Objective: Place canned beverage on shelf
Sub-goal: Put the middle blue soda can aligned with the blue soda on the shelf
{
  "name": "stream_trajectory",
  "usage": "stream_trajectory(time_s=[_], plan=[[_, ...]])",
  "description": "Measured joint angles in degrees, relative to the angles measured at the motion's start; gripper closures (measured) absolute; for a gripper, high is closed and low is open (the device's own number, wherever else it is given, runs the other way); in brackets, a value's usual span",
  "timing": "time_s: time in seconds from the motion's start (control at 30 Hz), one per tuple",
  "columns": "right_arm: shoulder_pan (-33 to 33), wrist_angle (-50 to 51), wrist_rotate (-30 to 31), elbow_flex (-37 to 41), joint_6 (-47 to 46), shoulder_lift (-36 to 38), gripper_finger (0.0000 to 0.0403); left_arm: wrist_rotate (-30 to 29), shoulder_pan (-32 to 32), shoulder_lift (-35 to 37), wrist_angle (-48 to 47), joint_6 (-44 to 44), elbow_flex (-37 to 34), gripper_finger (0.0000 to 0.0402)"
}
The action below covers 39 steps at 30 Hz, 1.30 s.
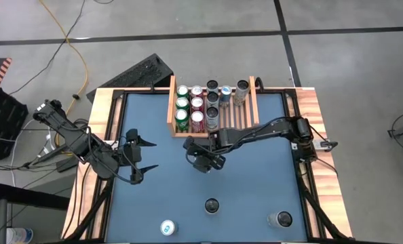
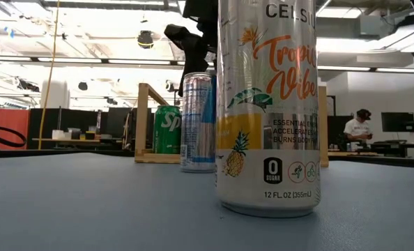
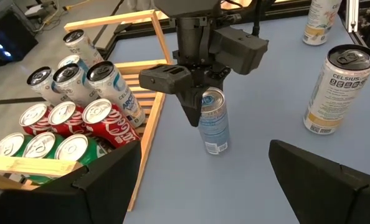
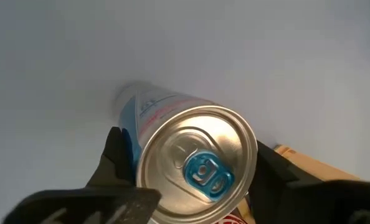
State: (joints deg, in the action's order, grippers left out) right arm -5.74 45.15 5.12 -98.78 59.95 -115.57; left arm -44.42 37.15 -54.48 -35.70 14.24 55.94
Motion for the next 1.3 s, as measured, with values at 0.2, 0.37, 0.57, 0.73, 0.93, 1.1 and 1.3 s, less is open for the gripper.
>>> stream_trajectory(time_s=[0.2,0.37,0.57,0.73,0.93,1.1,1.3], plan=[[-0.44,0.54,2.37,0.0,-3.2,0.0,0.0257,0.0,0.0,0.0,0.0,-0.02,0.0,0.006],[-0.49,1.19,2.96,0.02,-11.67,0.36,0.0247,0.0,0.0,0.0,0.0,-0.02,0.0,0.006],[0.35,2.98,2.78,0.08,-24.39,2.02,0.0253,0.0,0.01,0.0,-0.04,-0.91,0.0,0.006],[0.95,7.06,6.06,0.08,-32.2,2.49,0.0251,0.01,0.0,0.0,-0.64,-1.01,0.0,0.006],[0.96,13.89,10.15,0.08,-39.16,2.49,0.0251,0.0,0.0,0.0,-1.07,-0.59,0.0,0.006],[1.16,18.3,10.33,0.08,-44.44,3.71,0.0251,0.02,0.01,0.0,-1.13,-0.57,0.0,0.006],[2.26,21.12,11.82,0.06,-48.18,8.83,0.0251,0.02,0.02,0.02,-1.42,-0.5,0.0,0.006]])
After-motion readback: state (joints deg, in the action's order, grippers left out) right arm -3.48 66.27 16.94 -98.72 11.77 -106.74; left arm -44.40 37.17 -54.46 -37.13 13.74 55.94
